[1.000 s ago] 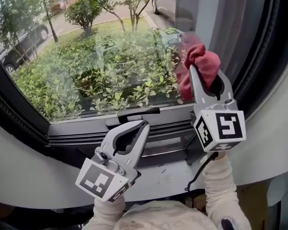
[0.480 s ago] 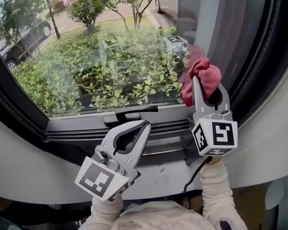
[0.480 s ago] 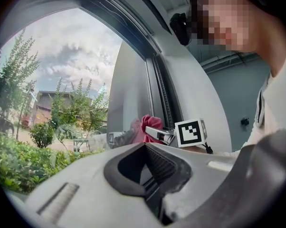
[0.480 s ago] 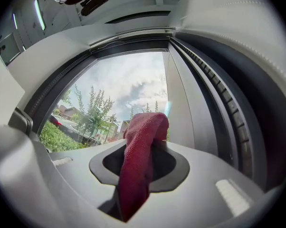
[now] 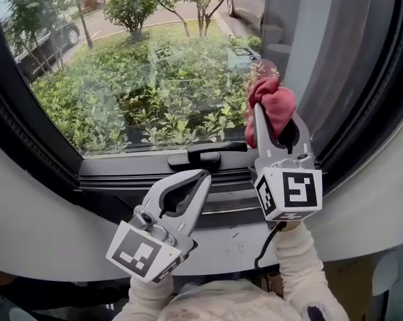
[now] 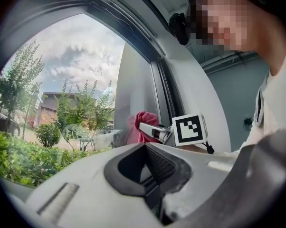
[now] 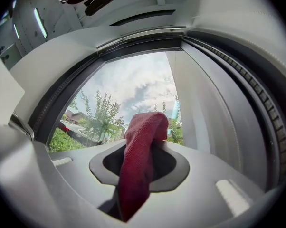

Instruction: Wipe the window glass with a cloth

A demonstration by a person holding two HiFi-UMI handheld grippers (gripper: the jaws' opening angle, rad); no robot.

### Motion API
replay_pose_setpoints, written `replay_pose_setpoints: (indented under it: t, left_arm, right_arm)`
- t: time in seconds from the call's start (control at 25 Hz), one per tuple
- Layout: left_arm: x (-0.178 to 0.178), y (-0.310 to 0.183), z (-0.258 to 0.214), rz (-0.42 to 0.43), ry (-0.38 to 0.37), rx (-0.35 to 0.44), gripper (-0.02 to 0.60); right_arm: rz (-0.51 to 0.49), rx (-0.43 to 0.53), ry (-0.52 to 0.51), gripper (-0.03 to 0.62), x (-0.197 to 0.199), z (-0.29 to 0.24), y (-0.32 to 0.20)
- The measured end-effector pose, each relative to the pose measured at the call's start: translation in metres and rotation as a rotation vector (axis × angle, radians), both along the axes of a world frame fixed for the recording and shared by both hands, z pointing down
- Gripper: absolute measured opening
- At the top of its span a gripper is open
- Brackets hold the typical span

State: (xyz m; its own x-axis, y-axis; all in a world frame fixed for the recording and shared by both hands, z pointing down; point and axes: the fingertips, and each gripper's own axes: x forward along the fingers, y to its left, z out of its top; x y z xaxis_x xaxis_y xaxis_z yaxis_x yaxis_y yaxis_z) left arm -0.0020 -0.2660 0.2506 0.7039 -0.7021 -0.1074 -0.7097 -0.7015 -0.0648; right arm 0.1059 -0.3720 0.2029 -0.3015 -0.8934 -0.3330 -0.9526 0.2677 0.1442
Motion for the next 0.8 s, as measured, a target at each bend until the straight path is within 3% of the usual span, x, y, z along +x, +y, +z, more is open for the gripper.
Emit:
replay_pose_setpoints:
  t: [0.8]
  left_arm:
    - [-0.136, 0.013, -0.004, -0.116, 0.037, 0.006, 0.000]
  right_arm:
    - [-0.193, 0.061, 0.089, 0.127, -0.206, -0.020, 0.019]
